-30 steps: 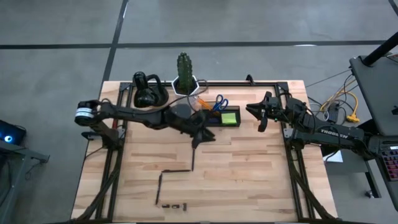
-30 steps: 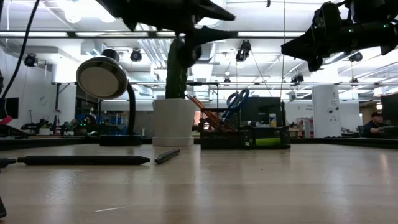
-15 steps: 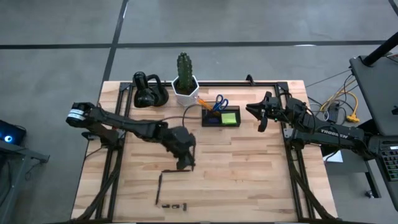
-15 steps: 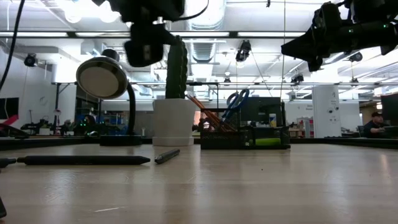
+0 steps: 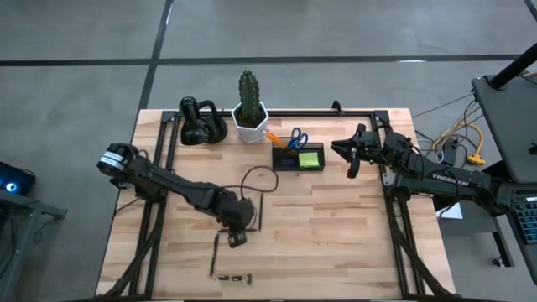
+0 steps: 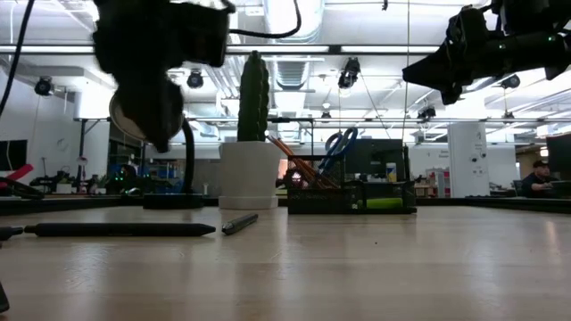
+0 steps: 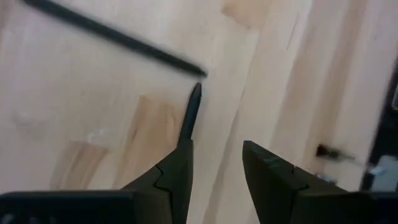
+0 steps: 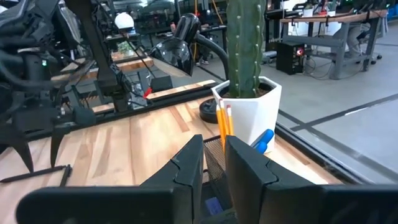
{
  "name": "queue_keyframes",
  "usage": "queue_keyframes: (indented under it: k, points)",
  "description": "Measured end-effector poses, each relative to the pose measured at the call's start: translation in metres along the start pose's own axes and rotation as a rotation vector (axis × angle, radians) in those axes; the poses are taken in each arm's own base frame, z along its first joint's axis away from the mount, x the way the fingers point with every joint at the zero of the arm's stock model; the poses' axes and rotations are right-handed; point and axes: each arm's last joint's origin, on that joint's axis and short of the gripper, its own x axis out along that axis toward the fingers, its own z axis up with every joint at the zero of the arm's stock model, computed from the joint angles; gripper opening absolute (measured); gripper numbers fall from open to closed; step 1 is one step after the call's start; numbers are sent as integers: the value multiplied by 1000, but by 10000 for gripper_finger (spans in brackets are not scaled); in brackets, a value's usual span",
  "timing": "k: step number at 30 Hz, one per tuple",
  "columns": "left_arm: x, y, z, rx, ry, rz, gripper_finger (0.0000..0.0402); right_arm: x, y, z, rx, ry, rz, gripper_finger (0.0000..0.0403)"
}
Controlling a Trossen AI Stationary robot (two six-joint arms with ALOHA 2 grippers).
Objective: Pick and place office supplies into organizer
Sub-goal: Put the middle pen into the left section of the desk organizer
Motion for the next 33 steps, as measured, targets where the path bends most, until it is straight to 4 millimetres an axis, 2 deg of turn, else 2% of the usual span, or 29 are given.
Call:
queue_keyframes:
  k: [11,33]
  points:
    - [36,-3,-16,34,138,112,122,2,-1,-2,-33,15,-2,57]
    - [65,3,-19,32,191,176,122,3,-1,-2,-43,15,-3,57]
